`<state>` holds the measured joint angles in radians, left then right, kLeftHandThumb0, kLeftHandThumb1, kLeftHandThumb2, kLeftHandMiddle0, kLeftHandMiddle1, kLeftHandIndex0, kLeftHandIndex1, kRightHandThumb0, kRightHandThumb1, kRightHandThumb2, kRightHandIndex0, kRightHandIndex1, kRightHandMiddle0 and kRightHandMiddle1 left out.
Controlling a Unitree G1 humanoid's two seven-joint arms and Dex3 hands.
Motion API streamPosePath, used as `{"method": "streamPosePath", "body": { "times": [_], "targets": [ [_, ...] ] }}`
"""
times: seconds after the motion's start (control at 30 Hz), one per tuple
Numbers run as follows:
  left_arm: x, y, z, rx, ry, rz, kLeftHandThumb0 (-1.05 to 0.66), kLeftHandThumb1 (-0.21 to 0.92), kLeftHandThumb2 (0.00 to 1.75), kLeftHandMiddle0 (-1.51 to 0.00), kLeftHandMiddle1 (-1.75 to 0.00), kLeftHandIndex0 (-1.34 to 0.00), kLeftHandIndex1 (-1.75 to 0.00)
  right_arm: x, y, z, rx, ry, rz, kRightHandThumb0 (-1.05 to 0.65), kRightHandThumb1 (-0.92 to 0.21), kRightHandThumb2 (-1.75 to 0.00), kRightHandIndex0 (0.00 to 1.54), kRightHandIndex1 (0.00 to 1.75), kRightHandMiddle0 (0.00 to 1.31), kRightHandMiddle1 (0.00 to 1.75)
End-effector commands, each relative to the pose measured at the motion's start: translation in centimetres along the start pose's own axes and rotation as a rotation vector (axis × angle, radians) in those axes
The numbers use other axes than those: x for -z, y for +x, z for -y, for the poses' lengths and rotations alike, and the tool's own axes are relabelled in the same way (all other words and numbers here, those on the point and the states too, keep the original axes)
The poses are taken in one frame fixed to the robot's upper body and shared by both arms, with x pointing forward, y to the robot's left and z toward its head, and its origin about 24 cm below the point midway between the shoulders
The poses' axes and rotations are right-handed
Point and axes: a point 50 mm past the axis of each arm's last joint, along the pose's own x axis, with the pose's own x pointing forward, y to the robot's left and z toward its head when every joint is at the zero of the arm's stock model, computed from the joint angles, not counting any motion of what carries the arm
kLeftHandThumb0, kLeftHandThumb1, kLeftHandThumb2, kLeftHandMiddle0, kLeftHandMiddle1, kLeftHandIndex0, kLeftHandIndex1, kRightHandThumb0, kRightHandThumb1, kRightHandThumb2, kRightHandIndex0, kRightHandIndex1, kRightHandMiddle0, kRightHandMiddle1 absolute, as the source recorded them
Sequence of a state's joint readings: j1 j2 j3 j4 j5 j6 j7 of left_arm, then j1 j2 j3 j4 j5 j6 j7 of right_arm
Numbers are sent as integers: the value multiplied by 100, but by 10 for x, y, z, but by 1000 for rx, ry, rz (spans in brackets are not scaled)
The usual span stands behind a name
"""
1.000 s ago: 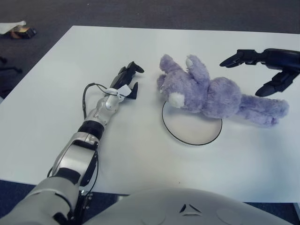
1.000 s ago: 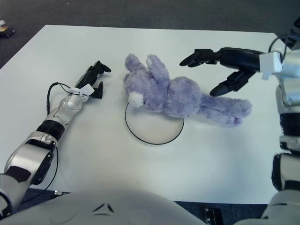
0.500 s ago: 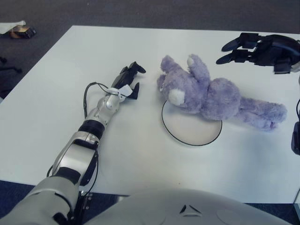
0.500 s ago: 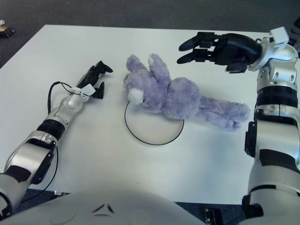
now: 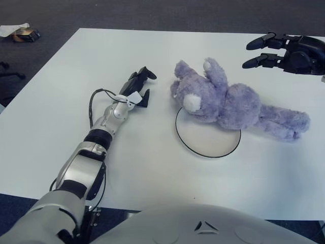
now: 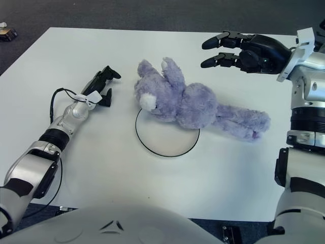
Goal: Put the doll into the plate.
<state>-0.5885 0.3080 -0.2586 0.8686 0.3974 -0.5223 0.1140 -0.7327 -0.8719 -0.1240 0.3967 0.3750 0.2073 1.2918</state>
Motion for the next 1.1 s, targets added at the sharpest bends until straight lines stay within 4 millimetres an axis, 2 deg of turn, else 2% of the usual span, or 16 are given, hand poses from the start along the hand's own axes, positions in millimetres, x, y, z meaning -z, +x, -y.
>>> {"method": "streamPosePath", "body": {
  "times": [0.0, 0.07, 0.27, 0.4, 0.57, 0.63, 0.8, 0.9, 1.07],
  "targets": [
    [19, -14, 17, 94, 14, -96, 28, 32, 159, 0, -115, 0, -148, 1, -1, -5, -44, -9, 16, -105, -92, -59, 20, 65, 0, 83],
    [19, -14, 17, 95, 9, -99, 28, 32, 159, 0, -115, 0, -147, 5, -2, -6, -36, 6, 13, -105, -92, -54, 20, 60, 0, 81],
    [19, -15, 17, 96, -5, -102, 26, 29, 159, 0, -116, 0, -144, 5, -1, -6, -17, -7, -24, -105, -92, -33, 23, 59, 0, 90],
    [20, -16, 18, 94, -14, -95, 25, 28, 159, 0, -117, 0, -143, 3, 2, -7, 8, -149, -87, -104, -89, -26, 23, 63, 0, 95],
    [20, -16, 18, 94, -15, -93, 24, 26, 159, -1, -118, 0, -143, 6, 4, -10, 74, -239, -112, -97, -85, -22, 23, 72, 0, 100],
    [20, -16, 18, 94, -17, -93, 24, 26, 159, -1, -118, 0, -142, 9, 5, -13, 98, -269, -122, -96, -85, -22, 23, 73, 0, 101],
    [21, -16, 18, 92, -25, -93, 23, 25, 159, -1, -118, 0, -140, 20, 11, -20, 200, -361, -150, -86, -74, -47, 20, 73, 0, 97],
    [21, -16, 18, 88, -28, -94, 22, 25, 158, -2, -118, 0, -140, 17, 19, -27, 210, -387, -139, -84, -72, -53, 17, 72, 0, 92],
    [21, -16, 18, 82, -32, -99, 21, 23, 157, -2, -118, 0, -139, 17, 17, -28, 235, -372, -155, -82, -73, -57, 14, 69, 0, 83]
  ]
}}
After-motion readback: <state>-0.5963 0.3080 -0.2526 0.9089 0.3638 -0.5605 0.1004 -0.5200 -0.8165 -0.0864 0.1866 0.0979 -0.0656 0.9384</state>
